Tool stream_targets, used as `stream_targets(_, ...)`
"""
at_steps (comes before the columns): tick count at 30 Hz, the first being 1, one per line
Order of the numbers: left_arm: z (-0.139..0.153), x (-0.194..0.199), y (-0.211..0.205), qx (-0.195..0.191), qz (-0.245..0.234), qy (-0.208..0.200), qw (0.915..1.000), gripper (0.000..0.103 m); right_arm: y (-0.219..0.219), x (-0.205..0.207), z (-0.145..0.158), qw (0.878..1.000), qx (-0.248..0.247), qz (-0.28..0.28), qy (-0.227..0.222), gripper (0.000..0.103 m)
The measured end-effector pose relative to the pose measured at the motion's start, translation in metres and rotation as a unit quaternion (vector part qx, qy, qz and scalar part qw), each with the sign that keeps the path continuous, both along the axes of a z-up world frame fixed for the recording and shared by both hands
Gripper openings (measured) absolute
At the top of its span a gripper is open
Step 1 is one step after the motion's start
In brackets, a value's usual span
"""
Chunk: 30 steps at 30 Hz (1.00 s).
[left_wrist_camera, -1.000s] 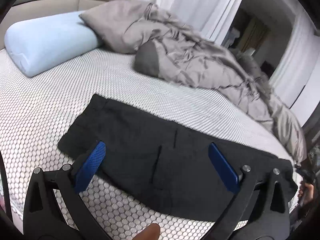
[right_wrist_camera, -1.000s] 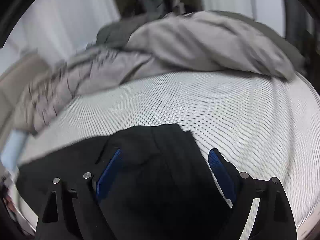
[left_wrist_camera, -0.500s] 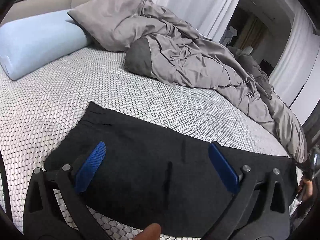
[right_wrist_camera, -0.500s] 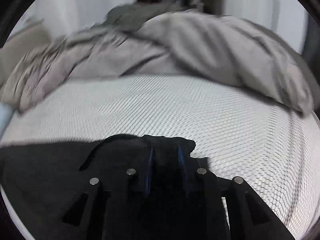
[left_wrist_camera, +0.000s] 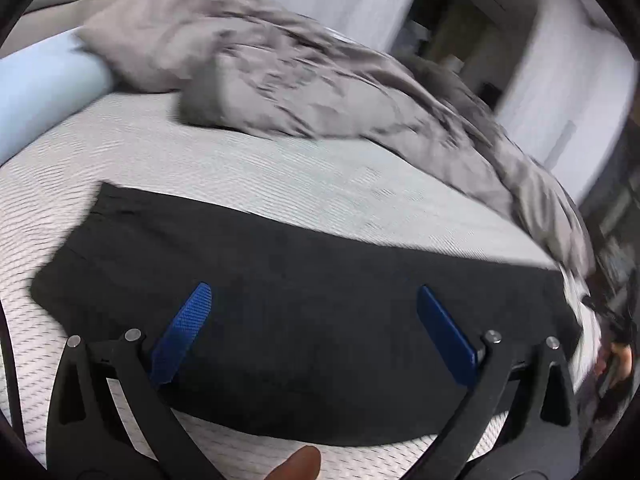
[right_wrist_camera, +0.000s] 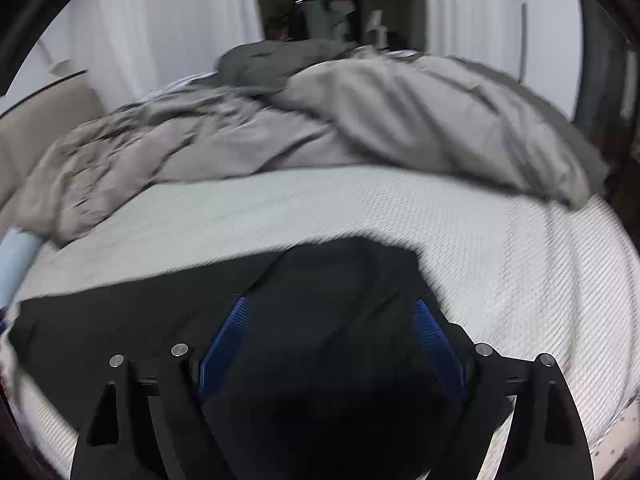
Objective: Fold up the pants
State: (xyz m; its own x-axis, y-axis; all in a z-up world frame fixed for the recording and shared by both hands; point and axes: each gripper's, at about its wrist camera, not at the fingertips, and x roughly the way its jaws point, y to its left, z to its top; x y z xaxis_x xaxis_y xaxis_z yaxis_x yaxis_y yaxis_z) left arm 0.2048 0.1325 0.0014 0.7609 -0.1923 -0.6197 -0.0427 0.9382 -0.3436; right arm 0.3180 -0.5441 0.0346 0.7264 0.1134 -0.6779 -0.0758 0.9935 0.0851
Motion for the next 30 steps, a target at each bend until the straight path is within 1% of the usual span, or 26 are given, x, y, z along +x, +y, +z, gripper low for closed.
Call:
stream_targets(2,-0.01,0.004,-0.018,0.019,-0.03,0.025,0.9991,0.102,0.021,-0.011,-0.01,0.999,-0.025,0.032,0.01,0.086)
stream_targets(3,-0.015,0.005,-0.02,0.022,-0.032,0.038,0.9985,0.102,0.029,-0.019,-0.017,0.998,-0.051,0.03,0.006,0.086)
stream_targets(4,-0.019,0.005,-0.021,0.02,-0.028,0.044,0.9984,0.102,0.027,-0.026,-0.022,0.998,-0.067,0.019,0.008,0.086)
stream_targets(5,-0.022,0.004,-0.015,0.013,-0.018,0.049,0.9985,0.102,0.018,-0.034,-0.026,0.998,-0.059,0.002,0.013,0.086)
stream_targets(6,-0.026,0.003,-0.009,0.002,-0.006,0.054,0.9985,0.102,0.003,-0.042,-0.026,0.999,-0.038,-0.015,0.016,0.086)
stream_targets(8,-0.034,0.001,0.001,-0.022,0.008,0.065,0.9976,0.102,-0.032,-0.056,-0.03,0.998,0.025,-0.063,0.016,0.086)
stream_targets(9,-0.037,0.0,0.004,-0.026,0.008,0.069,0.9972,0.102,-0.057,-0.062,-0.035,0.993,0.068,-0.097,0.021,0.086)
stream_targets(11,-0.041,-0.001,0.011,-0.02,0.019,0.076,0.9967,0.102,-0.091,-0.065,-0.049,0.98,0.131,-0.142,0.045,0.086)
stream_targets(12,-0.043,0.0,0.012,-0.018,0.022,0.082,0.9962,0.102,-0.105,-0.062,-0.061,0.971,0.175,-0.152,0.058,0.085)
stream_targets(13,-0.047,0.001,0.013,-0.02,0.025,0.089,0.9955,0.102,-0.114,-0.056,-0.071,0.964,0.215,-0.143,0.066,0.085)
stream_targets(14,-0.051,0.003,0.016,-0.022,0.026,0.094,0.995,0.102,-0.12,-0.049,-0.081,0.955,0.256,-0.135,0.073,0.08)
stream_targets(15,-0.054,0.005,0.019,-0.024,0.028,0.097,0.9946,0.102,-0.126,-0.039,-0.091,0.943,0.298,-0.13,0.077,0.067)
stream_targets(16,-0.057,0.008,0.022,-0.022,0.033,0.1,0.9942,0.102,-0.13,-0.032,-0.098,0.933,0.327,-0.132,0.074,0.057)
stream_targets(17,-0.059,0.009,0.023,-0.019,0.039,0.103,0.9937,0.102,-0.131,-0.027,-0.1,0.929,0.336,-0.138,0.07,0.036)
stream_targets(18,-0.061,0.008,0.025,-0.017,0.042,0.106,0.9933,0.102,-0.132,-0.024,-0.099,0.929,0.334,-0.148,0.063,0.024)
stream_targets(20,-0.063,0.009,0.027,-0.014,0.045,0.112,0.9926,0.102,-0.126,-0.029,-0.082,0.937,0.315,-0.147,0.028,0.016)
stream_targets(21,-0.064,0.009,0.028,-0.011,0.047,0.114,0.9923,0.102,-0.121,-0.036,-0.07,0.946,0.292,-0.141,0.014,0.015)
stream_targets(22,-0.065,0.008,0.027,-0.008,0.045,0.116,0.9922,0.102,-0.118,-0.04,-0.064,0.954,0.266,-0.141,0.009,0.015)
stream_targets(23,-0.065,0.008,0.027,-0.003,0.043,0.115,0.9924,0.102,-0.114,-0.044,-0.062,0.963,0.225,-0.149,0.018,0.015)
stream_targets(24,-0.063,0.008,0.026,0.001,0.044,0.113,0.9926,0.102,-0.112,-0.041,-0.068,0.97,0.173,-0.165,0.043,0.023)
stream_targets(25,-0.061,0.006,0.025,0.005,0.046,0.11,0.9928,0.102,-0.113,-0.037,-0.077,0.971,0.145,-0.177,0.071,0.028)
stream_targets(26,-0.057,0.005,0.023,0.009,0.046,0.105,0.9933,0.102,-0.115,-0.038,-0.079,0.969,0.14,-0.186,0.078,0.034)
stream_targets(27,-0.05,0.002,0.02,0.013,0.044,0.096,0.9943,0.102,-0.116,-0.043,-0.075,0.969,0.139,-0.191,0.068,0.036)
stream_targets(28,-0.041,-0.004,0.015,0.02,0.041,0.083,0.9955,0.102,-0.116,-0.05,-0.067,0.971,0.125,-0.198,0.051,0.039)
stream_targets(29,-0.031,-0.009,0.007,0.029,0.036,0.065,0.9968,0.102,-0.112,-0.058,-0.055,0.972,0.108,-0.206,0.026,0.047)
stream_targets(30,-0.019,-0.014,-0.005,0.039,0.023,0.041,0.9981,0.102,-0.105,-0.067,-0.039,0.975,0.093,-0.2,-0.005,0.051)
